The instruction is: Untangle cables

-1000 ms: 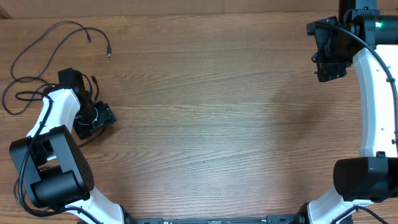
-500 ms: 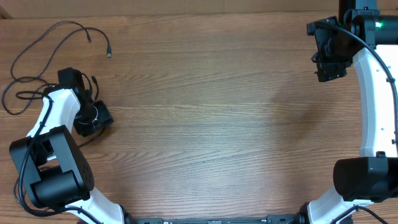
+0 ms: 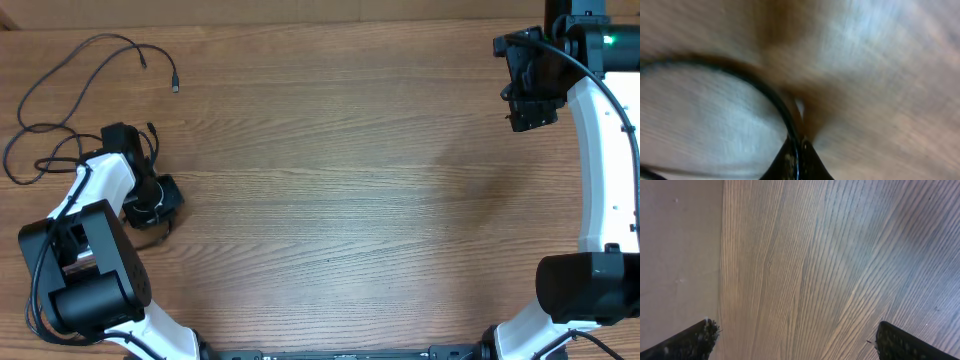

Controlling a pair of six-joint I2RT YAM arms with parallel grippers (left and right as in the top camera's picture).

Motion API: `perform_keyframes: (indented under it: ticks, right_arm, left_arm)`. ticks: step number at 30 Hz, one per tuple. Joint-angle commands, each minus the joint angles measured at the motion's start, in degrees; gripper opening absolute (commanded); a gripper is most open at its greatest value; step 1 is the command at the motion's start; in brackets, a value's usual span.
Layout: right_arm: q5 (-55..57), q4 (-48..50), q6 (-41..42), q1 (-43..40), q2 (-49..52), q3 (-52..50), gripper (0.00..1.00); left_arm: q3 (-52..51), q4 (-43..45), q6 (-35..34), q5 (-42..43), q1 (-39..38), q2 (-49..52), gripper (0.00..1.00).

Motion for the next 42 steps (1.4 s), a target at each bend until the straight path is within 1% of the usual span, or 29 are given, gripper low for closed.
perform_keyframes:
  ticks: [1, 4, 6, 9, 11, 13, 16, 18, 21, 25, 27, 29, 31, 33, 35, 37, 38, 42]
  right_arm:
    - [0.8, 0.1, -0.2, -0.1, -1.7, 0.1, 1.0]
    - [0.8, 0.1, -0.2, -0.1, -1.7, 0.1, 1.0]
    - [0.8, 0.1, -0.2, -0.1, -1.7, 0.1, 1.0]
    - [0.8, 0.1, -0.2, -0.1, -1.7, 0.1, 1.0]
    - [0.8, 0.1, -0.2, -0.1, -1.7, 0.1, 1.0]
    - [0.8, 0.1, -0.2, -0.1, -1.7, 0.1, 1.0]
    - [0.8, 0.1, -0.2, -0.1, -1.7, 0.1, 1.0]
    - [0.8, 0.1, -0.2, -0.1, -1.7, 0.1, 1.0]
    - [0.8, 0.1, -0.2, -0.1, -1.7, 0.1, 1.0]
    - [0.8, 0.1, -0.2, -0.1, -1.7, 0.1, 1.0]
    - [0.8, 0.1, -0.2, -0.1, -1.7, 0.1, 1.0]
    - [0.8, 0.1, -0.2, -0.1, -1.7, 0.1, 1.0]
    - [0.8, 0.1, -0.2, -0.1, -1.7, 0.1, 1.0]
    - [0.8, 0.1, -0.2, -0.1, -1.7, 0.1, 1.0]
    - [0.8, 0.1, -0.2, -0.1, -1.7, 0.1, 1.0]
    - [0.8, 0.1, -0.2, -0.1, -1.7, 0.1, 1.0]
    - [0.8, 0.1, -0.2, -0.1, -1.7, 0.1, 1.0]
    - [0.8, 0.1, -0.2, -0.1, -1.7, 0.1, 1.0]
  left_arm:
    - [4.0, -4.6, -1.7, 0.6, -0.1, 0.3, 0.04]
    - [8.5, -8.4, -3.2, 0.5, -0.1, -0.5, 0.04]
    - [12.0, -11.0, -9.0, -1.4, -0.1, -1.6, 0.04]
    - [13.9, -14.1, -20.6, -6.3, 0.0, -2.8, 0.04]
    - [14.5, -17.5, -30.7, -11.2, 0.2, -3.7, 0.04]
    - [14.5, -20.9, -39.4, -15.5, 0.7, -4.3, 0.04]
    - [14.5, -24.8, -49.0, -20.4, 2.0, -4.4, 0.05]
    - [14.5, -25.9, -52.0, -21.0, 3.3, -4.4, 0.05]
    - [14.4, -25.6, -54.6, -20.5, 6.0, -4.4, 0.05]
    - [14.4, -22.5, -54.8, -16.4, 11.1, -4.3, 0.07]
    - [14.4, -20.0, -53.8, -14.8, 13.4, -4.3, 0.05]
    - [14.4, -16.2, -51.2, -14.0, 15.1, -4.2, 0.04]
    - [14.4, -14.5, -49.9, -14.1, 15.6, -4.1, 0.04]
    - [14.4, -14.3, -50.2, -13.9, 16.0, -4.1, 0.04]
    - [14.4, -13.2, -52.0, -13.9, 16.8, -4.1, 0.04]
    - [14.4, -10.3, -52.0, -13.9, 17.7, -4.1, 0.04]
    - [14.4, -7.1, -50.9, -13.8, 18.5, -4.1, 0.04]
    - [14.4, -0.2, -46.6, -11.6, 20.6, -4.1, 0.04]
